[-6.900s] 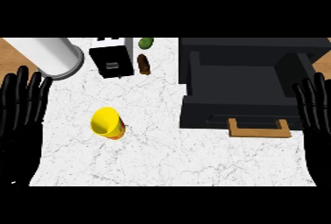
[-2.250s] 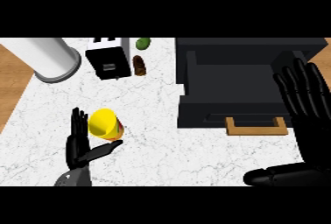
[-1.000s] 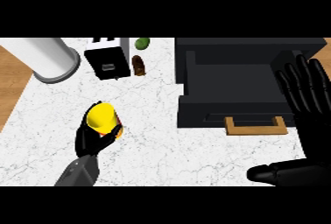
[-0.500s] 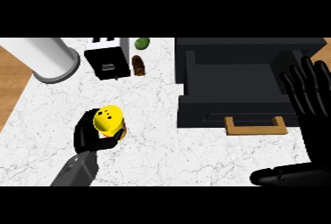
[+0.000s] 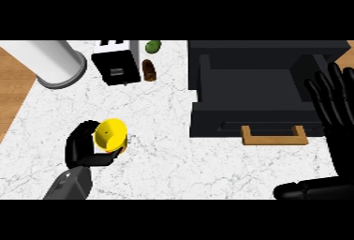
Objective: Pick up the cup, place it into the drawer and close the drawer
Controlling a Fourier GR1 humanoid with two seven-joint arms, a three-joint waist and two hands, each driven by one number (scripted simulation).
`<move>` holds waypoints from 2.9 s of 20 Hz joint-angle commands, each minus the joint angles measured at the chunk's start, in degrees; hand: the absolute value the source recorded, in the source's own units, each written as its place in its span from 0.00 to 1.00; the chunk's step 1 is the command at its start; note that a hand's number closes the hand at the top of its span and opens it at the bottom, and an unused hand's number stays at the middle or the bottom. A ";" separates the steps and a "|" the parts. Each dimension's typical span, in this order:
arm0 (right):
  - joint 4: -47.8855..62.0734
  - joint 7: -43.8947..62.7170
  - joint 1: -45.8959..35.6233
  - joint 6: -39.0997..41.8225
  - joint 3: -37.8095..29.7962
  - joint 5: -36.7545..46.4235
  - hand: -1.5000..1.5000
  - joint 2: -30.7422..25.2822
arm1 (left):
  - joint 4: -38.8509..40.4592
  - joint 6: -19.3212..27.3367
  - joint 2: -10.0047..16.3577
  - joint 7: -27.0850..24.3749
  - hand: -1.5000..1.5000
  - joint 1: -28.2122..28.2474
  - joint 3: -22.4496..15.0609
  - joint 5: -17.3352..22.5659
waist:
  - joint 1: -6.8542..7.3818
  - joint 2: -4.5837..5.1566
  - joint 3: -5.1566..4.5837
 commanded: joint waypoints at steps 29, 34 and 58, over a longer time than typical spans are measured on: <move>-1.01 -3.47 4.84 -0.64 3.18 4.99 0.00 2.71 | -52.94 16.61 -7.11 46.72 1.00 -13.59 -14.36 -1.62 | -0.13 -0.05 0.03; 1.46 0.08 -1.73 -1.12 -0.06 2.16 0.00 0.36 | -47.72 22.30 -8.21 50.59 1.00 -23.57 -15.52 -4.15 | -0.21 0.01 0.03; 4.50 -3.53 -0.40 0.89 0.47 1.98 0.00 0.80 | -6.53 30.11 -8.29 39.90 1.00 -48.60 -22.90 6.64 | -1.88 0.46 0.05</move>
